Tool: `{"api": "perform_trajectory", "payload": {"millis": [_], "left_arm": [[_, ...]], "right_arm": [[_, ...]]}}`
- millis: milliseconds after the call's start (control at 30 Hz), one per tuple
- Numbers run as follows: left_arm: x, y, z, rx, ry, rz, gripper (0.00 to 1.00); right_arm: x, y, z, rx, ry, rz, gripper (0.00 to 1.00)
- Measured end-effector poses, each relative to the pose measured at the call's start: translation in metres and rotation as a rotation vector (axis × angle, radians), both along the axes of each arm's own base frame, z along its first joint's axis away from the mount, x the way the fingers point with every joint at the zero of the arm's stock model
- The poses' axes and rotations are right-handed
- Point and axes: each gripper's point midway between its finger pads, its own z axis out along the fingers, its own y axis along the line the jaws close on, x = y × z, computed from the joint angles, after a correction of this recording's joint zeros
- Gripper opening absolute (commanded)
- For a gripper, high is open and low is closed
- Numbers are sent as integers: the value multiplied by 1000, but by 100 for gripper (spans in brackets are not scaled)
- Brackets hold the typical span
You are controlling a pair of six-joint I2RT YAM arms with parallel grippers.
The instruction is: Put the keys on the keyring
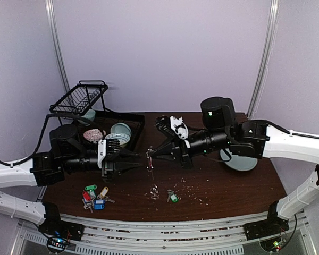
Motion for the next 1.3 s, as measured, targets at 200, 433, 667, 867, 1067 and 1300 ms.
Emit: {"api": "perform_trajectory", "payload": {"millis": [200, 433, 667, 867, 1067, 1300], "left_arm": [[13, 1, 4, -30, -30, 69, 21], [25, -4, -5, -5, -14, 117, 12], [24, -4, -3, -15, -6, 116, 14], [8, 4, 13, -81, -35, 57, 15], [4, 6, 19, -114, -51, 42, 17], [10, 1, 15, -96, -38, 59, 18]], "right_arm": [[3, 10, 0, 19, -16, 5, 0], [5, 15, 1, 23, -29, 12, 0], [4, 17, 5, 34, -40, 21, 0], [2, 18, 4, 35, -38, 29, 0], [-1, 20, 3, 32, -35, 38, 0], [4, 18, -2, 13, -32, 17, 0]]}}
